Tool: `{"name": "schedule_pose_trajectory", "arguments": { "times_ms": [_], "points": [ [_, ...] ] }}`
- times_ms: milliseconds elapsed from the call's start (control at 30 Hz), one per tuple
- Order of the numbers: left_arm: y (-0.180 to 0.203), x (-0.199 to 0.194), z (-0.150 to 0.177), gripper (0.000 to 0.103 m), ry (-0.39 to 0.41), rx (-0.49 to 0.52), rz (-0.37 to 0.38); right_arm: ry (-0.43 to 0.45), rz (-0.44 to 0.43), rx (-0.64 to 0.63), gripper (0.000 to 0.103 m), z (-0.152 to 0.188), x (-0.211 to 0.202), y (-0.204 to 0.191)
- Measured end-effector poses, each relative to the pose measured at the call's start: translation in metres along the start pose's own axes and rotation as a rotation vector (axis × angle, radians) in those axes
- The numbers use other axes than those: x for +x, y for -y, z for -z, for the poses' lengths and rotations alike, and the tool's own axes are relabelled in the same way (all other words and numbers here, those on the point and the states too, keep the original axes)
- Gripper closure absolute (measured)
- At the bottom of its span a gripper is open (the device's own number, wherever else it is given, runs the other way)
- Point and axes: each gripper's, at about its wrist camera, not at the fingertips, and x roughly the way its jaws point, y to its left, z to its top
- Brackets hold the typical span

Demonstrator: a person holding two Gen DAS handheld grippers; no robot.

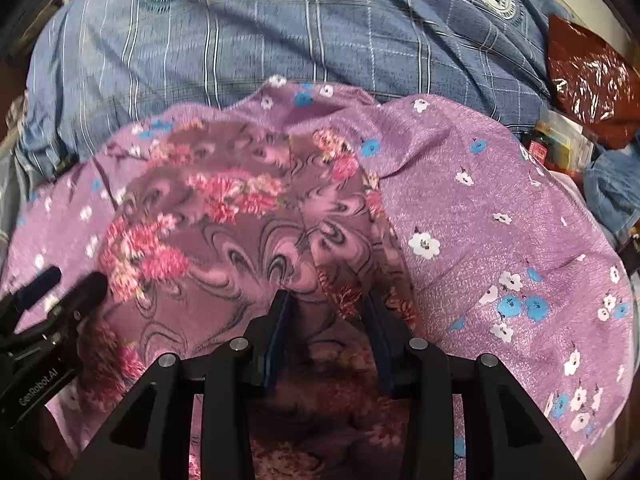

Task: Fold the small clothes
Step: 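Move both open grippers to the end of the folded mauve shirt, then grasp the shirt end with the right gripper and lift it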

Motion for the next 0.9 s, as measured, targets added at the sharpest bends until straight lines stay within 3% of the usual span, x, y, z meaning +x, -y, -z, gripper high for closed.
{"name": "schedule_pose_trajectory", "arguments": {
  "times_ms": [233,300,367,467,533,700,833,900],
  "points": [
    [-0.014,-0.016,0.001,0.02,0.039,-0.021,0.017,0.052,-0.011,0.028,0.066,-0.004,-0.009,0.004],
    [-0.014,-0.016,0.003,0.02,0.023,-0.007,0.043,0.05,-0.025,0.024,0.066,-0.006,-0.008,0.003],
    [-0.007,-0.009,0.007,0.02,-0.036,0.043,0.077,-0.015,-0.054,-0.001,0.07,-0.004,0.005,-0.002],
    [0.001,-0.008,0.01,0.02,-0.037,0.089,0.046,-0.012,-0.044,-0.03,0.068,-0.003,0.005,-0.006],
    [0.0,-0.012,0.007,0.02,-0.027,0.092,0.051,-0.014,-0.103,0.009,0.067,-0.005,0.0,0.004],
    [-0.02,-0.012,0.001,0.02,-0.045,-0.025,0.194,0.034,-0.253,0.185,0.066,-0.016,-0.011,0.058],
    [-0.033,0.002,-0.007,0.02,-0.091,-0.09,0.327,0.029,-0.406,0.341,0.05,-0.018,-0.007,0.106],
    [-0.035,0.012,-0.011,0.02,-0.128,-0.107,0.4,-0.006,-0.51,0.436,0.048,-0.015,0.003,0.13]
  ]
}}
